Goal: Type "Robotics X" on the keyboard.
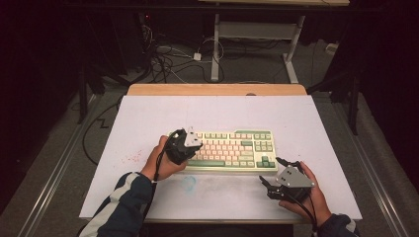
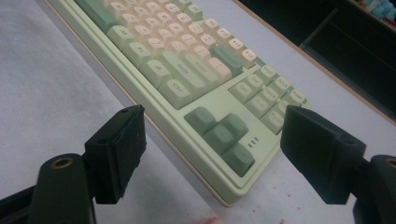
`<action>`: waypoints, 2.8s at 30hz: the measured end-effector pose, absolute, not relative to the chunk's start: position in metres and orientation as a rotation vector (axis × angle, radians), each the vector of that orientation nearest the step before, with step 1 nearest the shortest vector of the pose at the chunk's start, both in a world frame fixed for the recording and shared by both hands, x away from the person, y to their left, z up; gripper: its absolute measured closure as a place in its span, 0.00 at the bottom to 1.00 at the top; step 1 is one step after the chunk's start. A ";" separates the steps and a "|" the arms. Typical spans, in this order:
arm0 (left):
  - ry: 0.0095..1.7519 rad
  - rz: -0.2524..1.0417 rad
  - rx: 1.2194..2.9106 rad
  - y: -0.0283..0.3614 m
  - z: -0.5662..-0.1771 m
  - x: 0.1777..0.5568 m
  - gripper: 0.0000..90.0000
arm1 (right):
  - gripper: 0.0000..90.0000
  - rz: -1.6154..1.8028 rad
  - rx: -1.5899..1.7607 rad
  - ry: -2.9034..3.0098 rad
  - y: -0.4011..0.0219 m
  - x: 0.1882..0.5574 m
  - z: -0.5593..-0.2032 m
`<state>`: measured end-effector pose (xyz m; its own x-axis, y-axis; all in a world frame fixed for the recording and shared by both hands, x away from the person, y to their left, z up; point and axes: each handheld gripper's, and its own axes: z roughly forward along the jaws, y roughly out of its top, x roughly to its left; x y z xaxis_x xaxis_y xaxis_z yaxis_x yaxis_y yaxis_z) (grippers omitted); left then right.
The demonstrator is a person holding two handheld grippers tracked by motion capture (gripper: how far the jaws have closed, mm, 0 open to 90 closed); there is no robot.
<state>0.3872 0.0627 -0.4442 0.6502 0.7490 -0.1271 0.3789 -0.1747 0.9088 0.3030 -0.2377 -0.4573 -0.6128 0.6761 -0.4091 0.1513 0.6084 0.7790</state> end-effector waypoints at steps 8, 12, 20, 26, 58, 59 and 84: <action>0.936 0.438 1.830 0.052 -0.454 0.400 0.97 | 0.26 0.923 0.645 2.127 -0.237 0.304 -0.459; 0.941 0.429 1.844 0.049 -0.457 0.404 0.97 | 0.26 0.924 0.638 2.129 -0.237 0.304 -0.459; 0.946 0.438 1.872 0.045 -0.464 0.409 0.97 | 0.26 0.919 0.628 2.132 -0.236 0.303 -0.460; 0.949 0.448 1.870 0.045 -0.464 0.410 0.97 | 0.27 0.920 0.642 2.114 -0.238 0.304 -0.459; 0.933 0.470 1.855 0.050 -0.459 0.407 0.91 | 0.28 0.874 0.661 2.156 -0.238 0.307 -0.462; 0.929 0.468 1.849 0.051 -0.458 0.406 0.91 | 0.28 0.873 0.659 2.157 -0.238 0.307 -0.462; 0.811 0.599 1.691 0.071 -0.437 0.370 0.27 | 0.28 0.879 0.673 2.152 -0.240 0.307 -0.460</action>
<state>0.3699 0.0713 -0.4369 0.6364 0.7712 -0.0170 0.2102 -0.1522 0.9657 0.3072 -0.2403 -0.4602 -0.6154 0.6728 -0.4107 0.1929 0.6338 0.7491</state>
